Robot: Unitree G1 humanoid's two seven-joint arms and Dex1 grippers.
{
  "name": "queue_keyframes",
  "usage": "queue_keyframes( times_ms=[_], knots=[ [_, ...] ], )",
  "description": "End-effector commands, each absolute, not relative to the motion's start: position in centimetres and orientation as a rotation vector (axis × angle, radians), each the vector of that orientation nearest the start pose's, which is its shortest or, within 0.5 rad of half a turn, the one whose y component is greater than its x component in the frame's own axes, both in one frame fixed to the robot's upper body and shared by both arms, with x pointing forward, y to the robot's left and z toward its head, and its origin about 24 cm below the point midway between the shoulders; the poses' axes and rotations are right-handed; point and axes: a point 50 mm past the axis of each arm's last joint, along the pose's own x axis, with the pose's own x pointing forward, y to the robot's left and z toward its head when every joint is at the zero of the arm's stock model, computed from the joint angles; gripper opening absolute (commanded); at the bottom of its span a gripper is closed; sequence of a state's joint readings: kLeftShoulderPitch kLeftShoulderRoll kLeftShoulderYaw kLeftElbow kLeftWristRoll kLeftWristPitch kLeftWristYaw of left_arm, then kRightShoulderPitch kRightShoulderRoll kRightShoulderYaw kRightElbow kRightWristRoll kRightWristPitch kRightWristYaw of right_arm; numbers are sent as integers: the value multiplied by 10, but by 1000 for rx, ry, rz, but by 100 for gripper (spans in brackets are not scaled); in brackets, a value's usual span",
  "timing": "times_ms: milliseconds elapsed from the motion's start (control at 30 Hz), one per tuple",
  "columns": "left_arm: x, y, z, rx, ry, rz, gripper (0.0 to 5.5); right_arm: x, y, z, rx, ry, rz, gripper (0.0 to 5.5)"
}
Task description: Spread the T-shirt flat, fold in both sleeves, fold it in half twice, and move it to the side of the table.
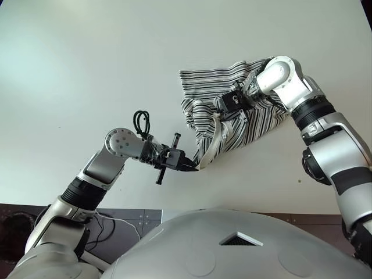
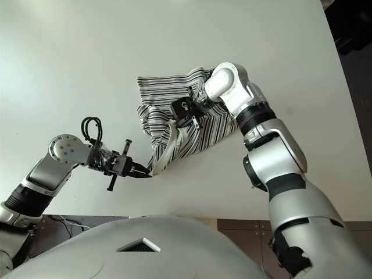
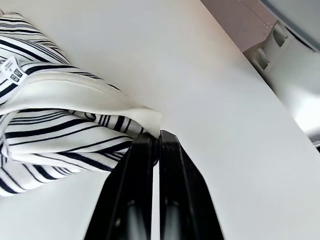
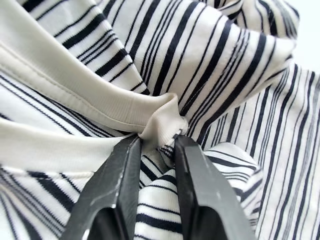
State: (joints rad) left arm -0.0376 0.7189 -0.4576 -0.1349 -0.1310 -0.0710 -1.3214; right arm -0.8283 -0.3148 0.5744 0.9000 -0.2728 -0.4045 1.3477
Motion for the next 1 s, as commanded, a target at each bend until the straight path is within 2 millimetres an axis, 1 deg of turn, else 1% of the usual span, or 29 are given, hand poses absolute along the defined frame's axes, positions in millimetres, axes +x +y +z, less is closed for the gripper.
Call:
queue_keyframes(
  times_ms=[33, 100, 233, 300, 400, 433, 467, 533, 600, 733, 833, 1000],
  knots=[
    [178, 149, 40, 530, 357, -1785, 10, 309, -96, 34, -1006, 491, 1812, 37],
    [178, 150, 40, 531, 358, -1778, 10, 312, -99, 39, -998, 476, 1785, 12],
    [182, 151, 41, 530, 351, -1748, 10, 320, -105, 54, -954, 416, 1717, 12],
    [189, 151, 44, 527, 331, -1714, 10, 324, -109, 61, -937, 380, 1676, 12],
    [215, 151, 54, 525, 264, -1572, 10, 330, -124, 86, -882, 260, 1551, 12],
    [228, 152, 60, 530, 229, -1495, 10, 329, -132, 97, -849, 203, 1496, 12],
    [236, 153, 64, 532, 203, -1438, 10, 327, -138, 105, -832, 164, 1462, 12],
    [251, 154, 77, 522, 143, -1339, 10, 316, -153, 121, -796, 91, 1370, 12],
    [260, 157, 91, 524, 86, -1270, 10, 305, -169, 136, -779, 28, 1244, 12],
    [267, 165, 116, 551, -1, -1186, 10, 288, -188, 173, -748, -78, 1030, 12],
    [264, 171, 144, 564, -76, -1161, 10, 270, -194, 197, -725, -134, 963, 12],
    [243, 177, 196, 563, -198, -1197, 10, 230, -207, 229, -705, -138, 947, 12]
  ],
)
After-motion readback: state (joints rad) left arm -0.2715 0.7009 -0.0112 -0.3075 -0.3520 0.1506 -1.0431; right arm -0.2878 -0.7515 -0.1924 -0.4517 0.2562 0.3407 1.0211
